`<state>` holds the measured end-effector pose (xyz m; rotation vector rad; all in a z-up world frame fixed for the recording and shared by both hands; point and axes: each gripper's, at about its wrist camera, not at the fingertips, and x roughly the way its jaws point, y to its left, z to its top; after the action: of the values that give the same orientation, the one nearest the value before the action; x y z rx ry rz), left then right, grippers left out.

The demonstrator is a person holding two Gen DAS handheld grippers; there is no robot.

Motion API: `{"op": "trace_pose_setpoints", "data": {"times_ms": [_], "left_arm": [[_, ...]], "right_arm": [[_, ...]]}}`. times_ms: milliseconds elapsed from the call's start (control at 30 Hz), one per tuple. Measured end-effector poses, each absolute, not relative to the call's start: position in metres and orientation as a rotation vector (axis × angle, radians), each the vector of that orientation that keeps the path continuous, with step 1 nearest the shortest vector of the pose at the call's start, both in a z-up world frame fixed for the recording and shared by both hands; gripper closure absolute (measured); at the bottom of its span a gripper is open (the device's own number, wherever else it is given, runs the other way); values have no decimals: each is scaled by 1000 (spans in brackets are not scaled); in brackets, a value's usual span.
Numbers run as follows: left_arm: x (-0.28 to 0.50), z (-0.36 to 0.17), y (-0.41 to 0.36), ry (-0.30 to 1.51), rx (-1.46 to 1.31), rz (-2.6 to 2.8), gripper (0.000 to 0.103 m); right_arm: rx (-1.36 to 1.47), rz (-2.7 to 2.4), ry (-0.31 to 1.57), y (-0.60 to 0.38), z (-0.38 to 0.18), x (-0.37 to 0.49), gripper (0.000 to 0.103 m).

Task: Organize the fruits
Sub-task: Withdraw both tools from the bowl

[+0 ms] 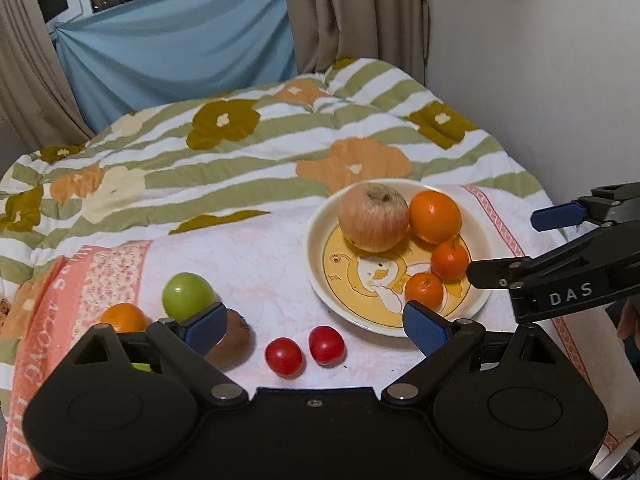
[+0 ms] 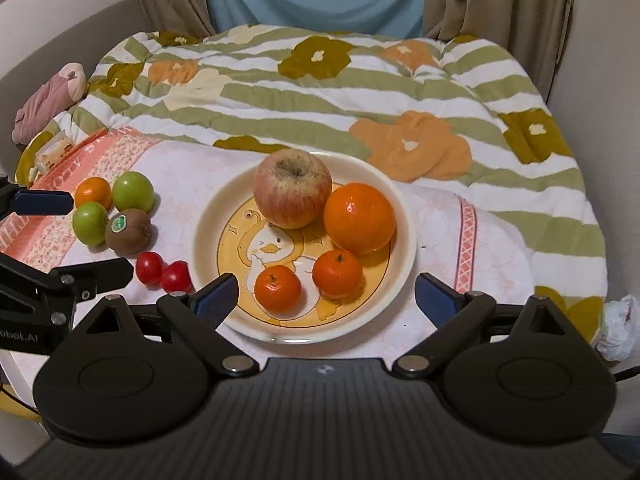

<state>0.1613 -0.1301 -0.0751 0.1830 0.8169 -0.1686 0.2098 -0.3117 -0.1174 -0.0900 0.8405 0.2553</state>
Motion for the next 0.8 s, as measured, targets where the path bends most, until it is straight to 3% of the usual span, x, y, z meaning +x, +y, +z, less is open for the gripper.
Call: {"op": "trace_pose_setpoints", "data": {"times_ms": [467,600,800], "left_arm": [[107,-40,-79,719,151,-77,5],[98,-32,-52,693,140,-67,0],[98,-30,-11,685,167,-104,0]], "right_arm": [[-87,258,759,-288,-64,160,0],[-42,272,736,-268,-50,151,0],[-26,275,702,-219,-40,141,0]]}}
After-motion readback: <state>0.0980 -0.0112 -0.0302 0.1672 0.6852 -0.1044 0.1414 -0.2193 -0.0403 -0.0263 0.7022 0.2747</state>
